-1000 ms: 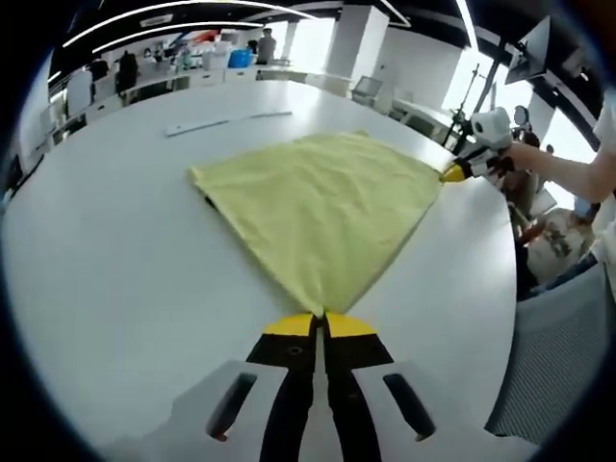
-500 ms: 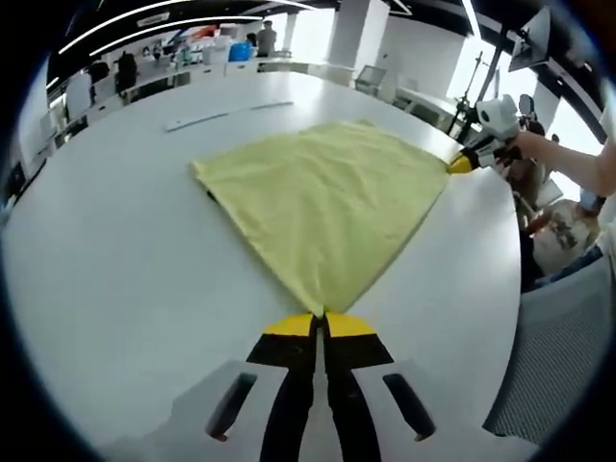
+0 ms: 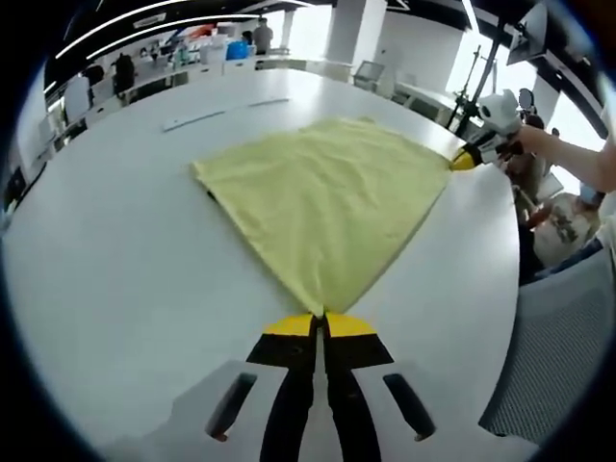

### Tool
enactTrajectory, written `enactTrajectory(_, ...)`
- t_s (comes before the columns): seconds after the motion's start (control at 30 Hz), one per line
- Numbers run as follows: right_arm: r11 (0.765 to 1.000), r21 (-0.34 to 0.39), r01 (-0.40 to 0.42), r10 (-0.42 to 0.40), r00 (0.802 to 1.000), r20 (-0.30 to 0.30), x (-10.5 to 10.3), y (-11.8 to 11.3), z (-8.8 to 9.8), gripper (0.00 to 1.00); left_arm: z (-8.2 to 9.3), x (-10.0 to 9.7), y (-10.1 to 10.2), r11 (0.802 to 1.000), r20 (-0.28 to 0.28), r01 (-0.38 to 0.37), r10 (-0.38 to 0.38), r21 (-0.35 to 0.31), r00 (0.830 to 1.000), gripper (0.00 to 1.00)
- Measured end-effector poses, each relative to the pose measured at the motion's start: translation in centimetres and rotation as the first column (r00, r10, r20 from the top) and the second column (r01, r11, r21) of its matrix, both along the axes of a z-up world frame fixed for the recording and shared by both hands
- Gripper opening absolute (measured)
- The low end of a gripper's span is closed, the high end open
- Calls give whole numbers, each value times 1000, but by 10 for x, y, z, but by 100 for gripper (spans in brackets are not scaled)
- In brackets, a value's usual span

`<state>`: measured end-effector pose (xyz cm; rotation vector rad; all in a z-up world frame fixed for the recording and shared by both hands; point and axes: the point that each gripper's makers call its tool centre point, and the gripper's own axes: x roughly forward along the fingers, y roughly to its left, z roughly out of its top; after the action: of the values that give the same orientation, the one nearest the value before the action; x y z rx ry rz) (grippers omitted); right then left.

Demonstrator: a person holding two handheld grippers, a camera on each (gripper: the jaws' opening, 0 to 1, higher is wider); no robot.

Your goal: Fold the garment on the visible template until the final outline fits inside the template.

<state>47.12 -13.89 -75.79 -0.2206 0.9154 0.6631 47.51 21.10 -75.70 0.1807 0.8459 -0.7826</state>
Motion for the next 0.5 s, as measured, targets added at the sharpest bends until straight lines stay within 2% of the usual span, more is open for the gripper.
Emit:
enactTrajectory(0.37, 1000, 11, 7, -7, 1000, -4, -14, 2, 0, 0, 0, -12, 2, 1000, -4, -4, 4, 1, 1000, 0)
enactTrajectory(0.5, 1000, 10, -6, 6, 1000, -7, -20, 2, 0, 0, 0, -18, 2, 1000, -1, 16, -16, 20, 1000, 0)
